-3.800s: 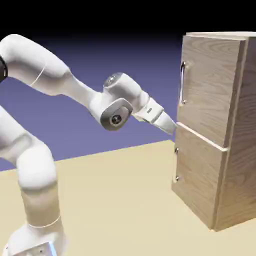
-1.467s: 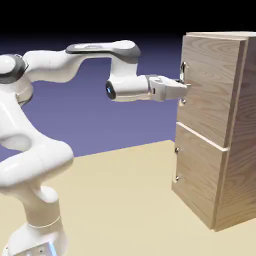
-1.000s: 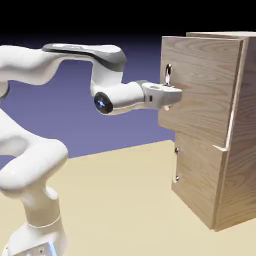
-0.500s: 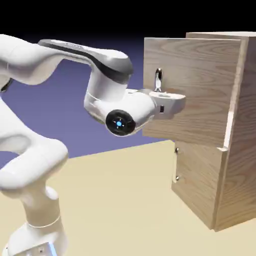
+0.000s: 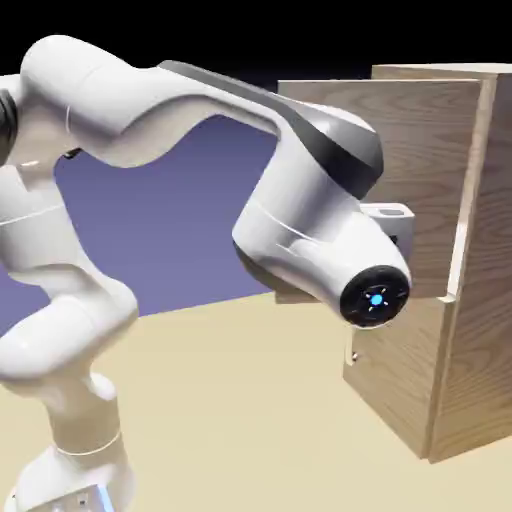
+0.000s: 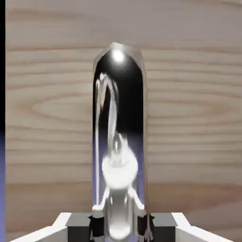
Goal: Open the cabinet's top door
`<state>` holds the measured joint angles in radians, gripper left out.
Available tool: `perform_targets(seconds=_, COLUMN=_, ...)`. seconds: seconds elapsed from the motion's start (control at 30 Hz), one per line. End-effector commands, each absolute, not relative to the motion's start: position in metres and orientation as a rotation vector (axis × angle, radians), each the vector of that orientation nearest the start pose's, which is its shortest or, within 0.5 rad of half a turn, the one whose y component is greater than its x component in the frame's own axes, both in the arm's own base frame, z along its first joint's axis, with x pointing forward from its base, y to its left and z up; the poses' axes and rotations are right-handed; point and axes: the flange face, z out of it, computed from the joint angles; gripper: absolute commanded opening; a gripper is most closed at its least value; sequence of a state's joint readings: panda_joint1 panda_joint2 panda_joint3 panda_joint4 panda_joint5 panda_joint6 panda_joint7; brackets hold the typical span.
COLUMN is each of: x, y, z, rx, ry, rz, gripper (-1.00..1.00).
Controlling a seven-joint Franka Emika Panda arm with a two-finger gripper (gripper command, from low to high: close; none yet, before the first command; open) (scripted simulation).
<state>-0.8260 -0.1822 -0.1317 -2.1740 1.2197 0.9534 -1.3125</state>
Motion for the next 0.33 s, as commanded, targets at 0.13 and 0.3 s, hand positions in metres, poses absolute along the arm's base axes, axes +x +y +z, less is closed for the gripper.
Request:
perform_targets(seconds=0.13, x=0.345, y=-0.285, z=0.532, rx=-1.529, ry=-0.522, rz=-0.712, gripper=-1.00)
perform_targets(seconds=0.3, x=0.352, y=-0.298, z=0.532, rx=-1.508, ry=-0.564, rz=-0.667, gripper=1.00)
